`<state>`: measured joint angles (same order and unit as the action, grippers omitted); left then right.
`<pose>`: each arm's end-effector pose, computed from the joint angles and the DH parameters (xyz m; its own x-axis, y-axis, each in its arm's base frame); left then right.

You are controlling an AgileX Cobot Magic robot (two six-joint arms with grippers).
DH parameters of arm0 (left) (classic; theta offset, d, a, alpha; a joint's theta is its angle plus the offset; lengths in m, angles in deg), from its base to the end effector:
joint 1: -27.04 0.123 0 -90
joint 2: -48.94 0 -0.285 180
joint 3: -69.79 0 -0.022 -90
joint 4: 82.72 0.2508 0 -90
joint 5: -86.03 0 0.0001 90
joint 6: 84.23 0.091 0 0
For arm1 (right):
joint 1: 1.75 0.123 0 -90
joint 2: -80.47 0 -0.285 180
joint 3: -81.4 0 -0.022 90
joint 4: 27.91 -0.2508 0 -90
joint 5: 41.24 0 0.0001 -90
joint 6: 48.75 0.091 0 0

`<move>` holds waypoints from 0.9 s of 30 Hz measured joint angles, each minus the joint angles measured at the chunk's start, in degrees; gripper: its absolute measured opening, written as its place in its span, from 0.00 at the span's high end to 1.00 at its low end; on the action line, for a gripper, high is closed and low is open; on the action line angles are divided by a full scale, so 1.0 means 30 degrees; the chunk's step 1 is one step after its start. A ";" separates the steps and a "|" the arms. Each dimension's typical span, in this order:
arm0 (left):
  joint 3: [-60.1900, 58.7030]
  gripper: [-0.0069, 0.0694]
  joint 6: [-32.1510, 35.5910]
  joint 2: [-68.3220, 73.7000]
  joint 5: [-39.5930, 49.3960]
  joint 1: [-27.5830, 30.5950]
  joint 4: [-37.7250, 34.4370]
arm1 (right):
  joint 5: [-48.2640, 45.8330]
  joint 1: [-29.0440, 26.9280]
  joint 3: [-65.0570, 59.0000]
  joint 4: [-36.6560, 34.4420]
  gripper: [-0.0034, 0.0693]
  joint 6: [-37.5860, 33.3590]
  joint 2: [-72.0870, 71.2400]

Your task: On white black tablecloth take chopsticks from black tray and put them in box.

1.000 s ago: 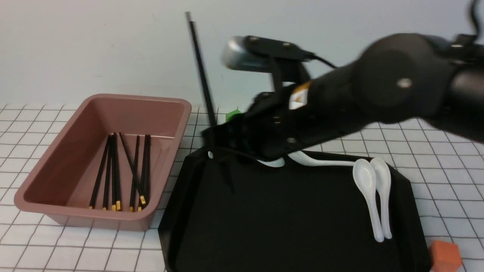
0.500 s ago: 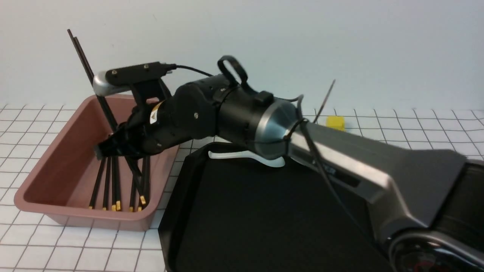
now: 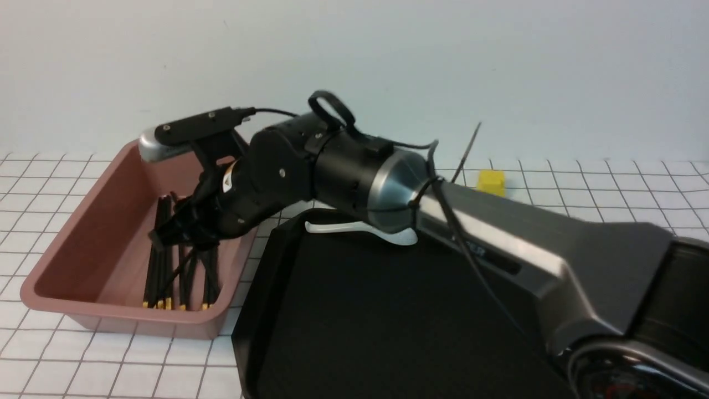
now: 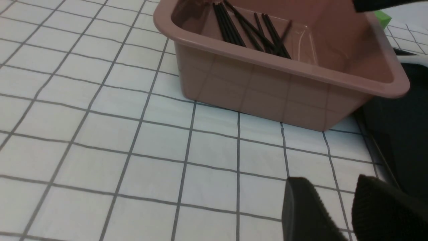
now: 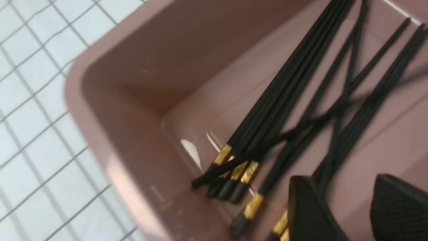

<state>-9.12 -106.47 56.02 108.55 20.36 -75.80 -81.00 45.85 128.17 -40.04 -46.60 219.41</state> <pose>0.0522 -0.0019 0.1689 -0.3208 -0.2370 -0.9170 -0.0155 0.9694 -0.2451 0.3511 0.4026 0.2631 -0.5959 -0.3588 -0.7184 -0.6947 0.6791 0.2371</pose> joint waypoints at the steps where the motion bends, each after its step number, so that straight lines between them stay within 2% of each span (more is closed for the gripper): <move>1: 0.0000 0.60 0.0000 0.0000 0.0000 0.0000 0.0000 | -0.0688 0.0000 0.0000 0.0290 0.59 0.0000 -0.0745; 8: 0.0000 0.60 0.0000 0.0000 0.0000 0.0000 0.0000 | -0.8399 -0.0079 0.0119 0.4042 0.84 -0.0015 -0.6678; 11: 0.0000 0.60 0.0000 0.0000 -0.0002 0.0000 0.0000 | -1.0381 -0.0097 0.0141 0.6212 0.92 -0.0015 -0.9362; 15: 0.0000 0.60 0.0000 0.0000 -0.0002 0.0000 0.0000 | -1.0694 -0.0168 -0.0373 0.7476 0.96 -0.0015 -1.2707; 20: 0.0000 0.60 0.0000 0.0000 -0.0002 0.0000 0.0000 | -1.0846 -0.0217 -0.3282 0.7480 0.96 0.0767 -1.7777; 24: 0.0000 0.60 0.0000 0.0000 -0.0002 0.0000 0.0000 | -1.0567 -0.0217 -0.9111 0.7330 0.96 0.2037 -2.3609; 26: 0.0000 0.60 0.0000 0.0000 -0.0002 0.0000 0.0000 | -0.8115 -0.0217 -1.3276 0.7330 0.96 0.2142 -2.6810; 27: 0.0000 0.60 0.0000 0.0000 -0.0002 0.0000 0.0000 | -0.5620 -0.0217 -1.5593 0.7349 0.96 0.2142 -2.8769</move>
<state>-9.12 -106.47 56.02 108.54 20.36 -75.80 -97.86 45.20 81.40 -17.99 -40.17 133.10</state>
